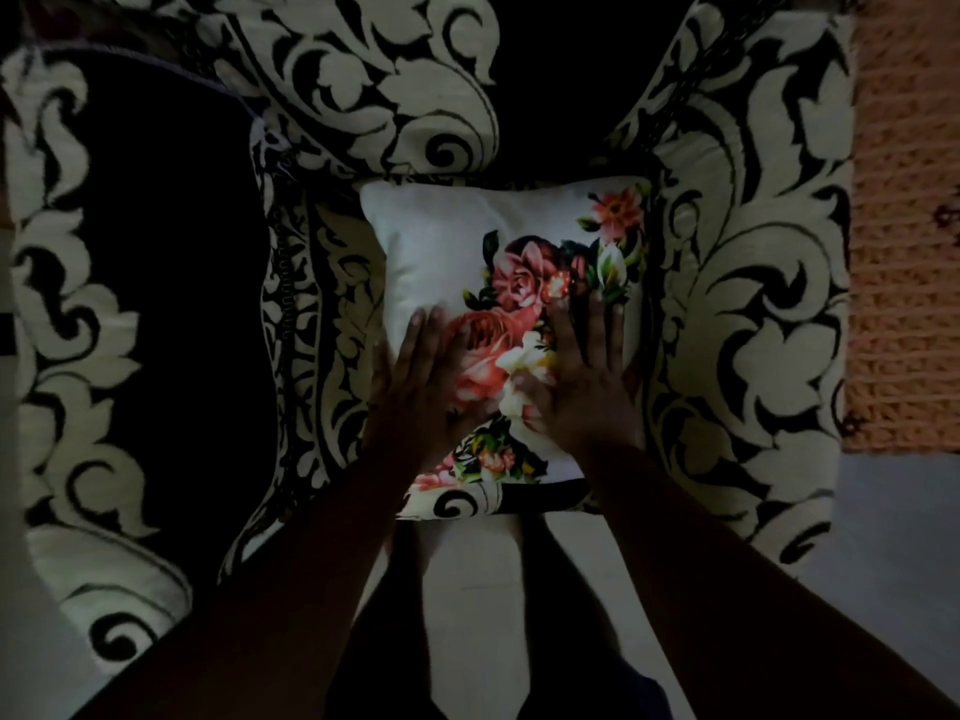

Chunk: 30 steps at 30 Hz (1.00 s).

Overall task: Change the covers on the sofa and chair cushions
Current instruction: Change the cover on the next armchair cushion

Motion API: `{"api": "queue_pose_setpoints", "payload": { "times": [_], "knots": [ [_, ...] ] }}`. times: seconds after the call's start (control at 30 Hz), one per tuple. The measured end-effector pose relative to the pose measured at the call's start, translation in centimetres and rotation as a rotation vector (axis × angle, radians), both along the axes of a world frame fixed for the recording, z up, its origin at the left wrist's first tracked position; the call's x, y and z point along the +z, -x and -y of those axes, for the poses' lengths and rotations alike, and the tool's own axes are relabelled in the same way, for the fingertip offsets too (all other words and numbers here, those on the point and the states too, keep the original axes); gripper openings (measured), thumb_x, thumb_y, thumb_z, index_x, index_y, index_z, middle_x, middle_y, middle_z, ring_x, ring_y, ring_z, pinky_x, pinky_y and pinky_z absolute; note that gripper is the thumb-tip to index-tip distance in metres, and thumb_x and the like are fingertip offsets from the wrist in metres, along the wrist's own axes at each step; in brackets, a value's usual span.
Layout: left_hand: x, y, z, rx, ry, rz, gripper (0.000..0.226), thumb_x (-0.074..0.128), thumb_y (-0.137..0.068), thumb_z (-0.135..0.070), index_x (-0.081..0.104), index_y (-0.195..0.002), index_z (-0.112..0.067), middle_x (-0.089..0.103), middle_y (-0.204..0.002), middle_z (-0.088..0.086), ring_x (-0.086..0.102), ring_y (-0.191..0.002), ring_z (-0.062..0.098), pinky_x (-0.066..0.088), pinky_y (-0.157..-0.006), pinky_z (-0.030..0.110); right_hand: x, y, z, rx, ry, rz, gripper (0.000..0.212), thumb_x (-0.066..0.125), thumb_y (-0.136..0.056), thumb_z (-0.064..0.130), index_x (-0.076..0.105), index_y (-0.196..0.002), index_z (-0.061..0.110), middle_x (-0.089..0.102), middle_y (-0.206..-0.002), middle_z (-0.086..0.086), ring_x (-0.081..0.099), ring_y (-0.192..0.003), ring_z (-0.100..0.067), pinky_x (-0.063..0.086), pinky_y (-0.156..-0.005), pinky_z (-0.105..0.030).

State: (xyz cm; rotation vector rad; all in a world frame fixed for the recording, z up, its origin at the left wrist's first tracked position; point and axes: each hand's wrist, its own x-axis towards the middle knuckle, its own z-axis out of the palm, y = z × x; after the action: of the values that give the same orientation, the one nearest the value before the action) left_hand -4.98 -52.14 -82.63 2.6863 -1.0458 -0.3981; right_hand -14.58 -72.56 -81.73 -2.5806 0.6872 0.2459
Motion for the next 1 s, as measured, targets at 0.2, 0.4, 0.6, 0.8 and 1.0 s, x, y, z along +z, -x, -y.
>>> {"api": "queue_pose_setpoints", "payload": {
  "times": [0.2, 0.4, 0.6, 0.8, 1.0],
  "knots": [
    [2.2, -3.8, 0.9, 0.735, 0.369, -0.632, 0.088, 0.061, -0.094, -0.059, 0.016, -0.162, -0.025, 0.022, -0.167, 0.005, 0.027, -0.151, 0.022, 0.026, -0.117, 0.03, 3.2, -1.9, 3.5, -0.614, -0.425, 0.066, 0.083, 0.049, -0.096, 0.062, 0.017, -0.161, 0.022, 0.025, -0.165, -0.008, 0.026, -0.151, -0.026, 0.021, -0.116, -0.029],
    [4.4, -6.4, 3.2, 0.921, 0.476, -0.775, 0.1, 0.079, -0.074, -0.063, 0.034, -0.155, -0.025, 0.046, -0.151, 0.002, 0.048, -0.136, 0.023, 0.044, -0.108, 0.033, 4.4, -4.5, 4.6, -0.662, -0.545, -0.002, 0.123, 0.072, -0.066, 0.078, 0.016, -0.161, 0.024, 0.027, -0.163, -0.007, 0.029, -0.149, -0.03, 0.033, -0.118, -0.047],
    [9.2, -8.3, 2.9, 0.881, 0.605, -0.562, 0.104, 0.08, -0.066, -0.07, 0.038, -0.152, -0.029, 0.045, -0.143, -0.013, 0.049, -0.125, 0.009, 0.045, -0.102, 0.03, 8.0, -7.1, 4.0, -0.663, -0.559, 0.136, 0.142, 0.071, -0.047, 0.091, 0.014, -0.16, 0.027, 0.025, -0.164, -0.004, 0.026, -0.15, -0.025, 0.032, -0.118, -0.052],
    [12.8, -10.9, 3.2, 0.89, 0.806, -0.497, 0.105, 0.083, -0.066, -0.06, 0.036, -0.152, -0.022, 0.052, -0.142, -0.002, 0.054, -0.126, 0.012, 0.049, -0.098, 0.021, 12.0, -10.7, 3.8, -0.632, -0.726, 0.454, 0.095, 0.092, -0.072, 0.027, 0.037, -0.149, 0.023, 0.053, -0.134, 0.013, 0.053, -0.127, -0.013, 0.049, -0.106, -0.037],
    [12.0, -15.2, 5.3, 0.872, 0.813, -0.441, 0.09, 0.088, -0.078, -0.03, 0.036, -0.15, -0.017, 0.053, -0.133, -0.006, 0.054, -0.118, 0.008, 0.046, -0.086, 0.007, 10.9, -14.7, 5.6, -0.514, -0.71, 0.485, 0.101, 0.093, -0.068, 0.039, 0.035, -0.151, 0.032, 0.052, -0.146, 0.008, 0.052, -0.133, -0.009, 0.047, -0.109, -0.042]
  ]
}}
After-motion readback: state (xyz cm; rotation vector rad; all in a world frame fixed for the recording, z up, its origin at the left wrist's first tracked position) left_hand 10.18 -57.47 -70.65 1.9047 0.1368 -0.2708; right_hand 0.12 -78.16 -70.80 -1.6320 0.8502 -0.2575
